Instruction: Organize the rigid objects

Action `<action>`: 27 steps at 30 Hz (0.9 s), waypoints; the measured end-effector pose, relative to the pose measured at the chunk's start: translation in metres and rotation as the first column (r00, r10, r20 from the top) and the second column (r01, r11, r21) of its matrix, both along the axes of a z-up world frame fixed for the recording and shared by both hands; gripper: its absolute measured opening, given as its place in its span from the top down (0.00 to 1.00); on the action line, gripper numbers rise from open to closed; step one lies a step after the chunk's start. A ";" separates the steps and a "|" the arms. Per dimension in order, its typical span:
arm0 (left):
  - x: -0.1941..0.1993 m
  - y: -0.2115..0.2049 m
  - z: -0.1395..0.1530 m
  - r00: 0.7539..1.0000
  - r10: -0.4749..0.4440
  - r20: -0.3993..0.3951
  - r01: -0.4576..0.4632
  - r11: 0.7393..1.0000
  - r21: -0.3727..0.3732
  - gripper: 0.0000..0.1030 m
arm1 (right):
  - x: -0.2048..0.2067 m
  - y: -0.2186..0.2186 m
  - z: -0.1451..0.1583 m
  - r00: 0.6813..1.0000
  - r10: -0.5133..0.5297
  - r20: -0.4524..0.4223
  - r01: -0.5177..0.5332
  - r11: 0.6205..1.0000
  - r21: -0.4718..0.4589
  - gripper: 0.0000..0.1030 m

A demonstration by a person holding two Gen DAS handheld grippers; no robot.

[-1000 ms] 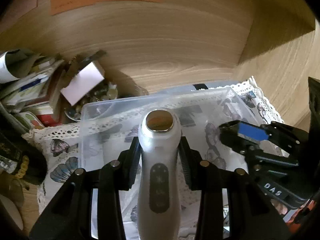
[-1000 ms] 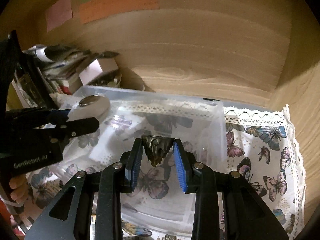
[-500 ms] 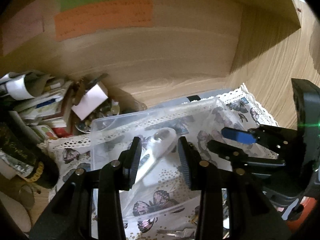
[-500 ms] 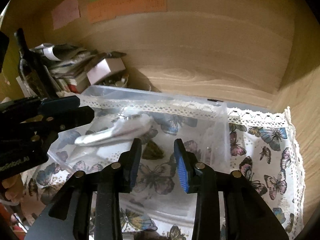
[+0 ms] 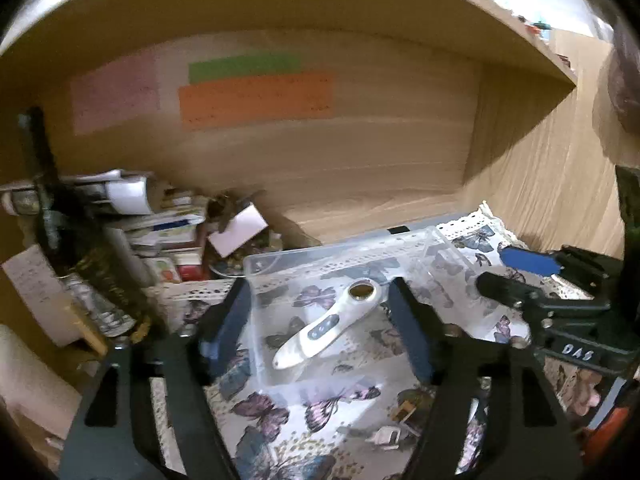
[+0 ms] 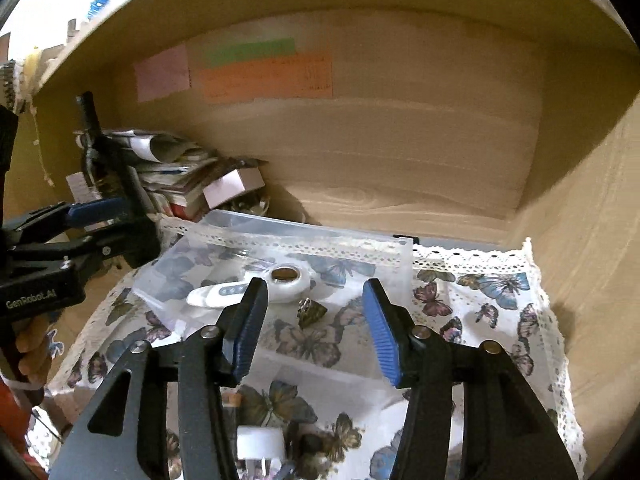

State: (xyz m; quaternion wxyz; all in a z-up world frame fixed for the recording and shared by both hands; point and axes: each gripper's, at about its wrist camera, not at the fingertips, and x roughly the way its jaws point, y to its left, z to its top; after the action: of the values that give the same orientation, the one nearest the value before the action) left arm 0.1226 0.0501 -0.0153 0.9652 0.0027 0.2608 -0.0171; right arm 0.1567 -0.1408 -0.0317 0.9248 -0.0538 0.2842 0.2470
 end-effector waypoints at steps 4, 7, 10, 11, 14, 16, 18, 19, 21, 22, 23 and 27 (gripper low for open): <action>-0.021 -0.004 -0.004 1.000 0.012 0.010 -0.012 1.000 0.024 0.12 | -0.020 -0.007 0.000 1.000 -0.005 0.019 0.005 1.000 -0.001 0.45; -0.032 -0.007 -0.014 1.000 0.017 -0.019 -0.016 0.999 0.029 0.08 | -0.030 -0.010 -0.007 1.000 -0.007 0.011 0.007 1.000 -0.004 0.44; -0.037 -0.010 -0.025 0.998 0.014 -0.062 -0.012 1.000 0.026 0.08 | -0.036 -0.012 -0.018 1.000 0.000 -0.025 0.000 1.000 -0.005 0.44; -0.039 -0.011 -0.030 0.997 0.009 -0.079 -0.007 1.000 0.024 0.08 | -0.037 -0.012 -0.024 0.999 0.001 -0.038 -0.002 1.000 -0.010 0.44; -0.044 -0.013 -0.043 0.993 0.003 -0.116 0.000 1.000 0.020 0.08 | -0.043 -0.013 -0.036 0.997 0.009 -0.073 -0.010 1.000 -0.015 0.44; -0.046 -0.014 -0.053 0.990 -0.002 -0.144 0.003 1.000 0.011 0.07 | -0.047 -0.013 -0.045 0.995 0.013 -0.096 -0.015 1.000 -0.020 0.44; -0.045 -0.015 -0.064 0.983 -0.007 -0.184 0.005 1.000 -0.013 0.06 | -0.050 -0.014 -0.052 0.993 0.014 -0.113 -0.017 0.999 -0.027 0.44; -0.044 -0.015 -0.070 0.979 -0.013 -0.205 0.008 1.000 -0.025 0.06 | -0.051 -0.015 -0.056 0.992 0.012 -0.123 -0.016 0.999 -0.030 0.44; -0.039 -0.019 -0.083 0.964 -0.034 -0.264 0.024 0.999 -0.041 0.06 | -0.052 -0.017 -0.062 0.990 0.001 -0.139 -0.007 0.999 -0.040 0.44; -0.038 -0.021 -0.089 0.958 -0.041 -0.284 0.030 0.999 -0.044 0.06 | -0.052 -0.019 -0.065 0.989 -0.006 -0.146 0.000 0.999 -0.045 0.44; -0.036 -0.025 -0.096 0.949 -0.051 -0.310 0.039 0.998 -0.045 0.06 | -0.053 -0.021 -0.067 0.988 -0.012 -0.153 0.004 0.999 -0.048 0.44; -0.030 -0.035 -0.113 0.927 -0.081 -0.367 0.073 0.997 -0.035 0.06 | -0.056 -0.031 -0.078 0.983 -0.030 -0.183 0.018 0.997 -0.069 0.44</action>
State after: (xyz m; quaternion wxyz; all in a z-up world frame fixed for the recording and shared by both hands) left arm 0.0926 0.0151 -0.1282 0.8979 -0.0004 0.4365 -0.0579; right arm 0.1008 -0.1718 -0.1097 0.8953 -0.0582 0.3770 0.2301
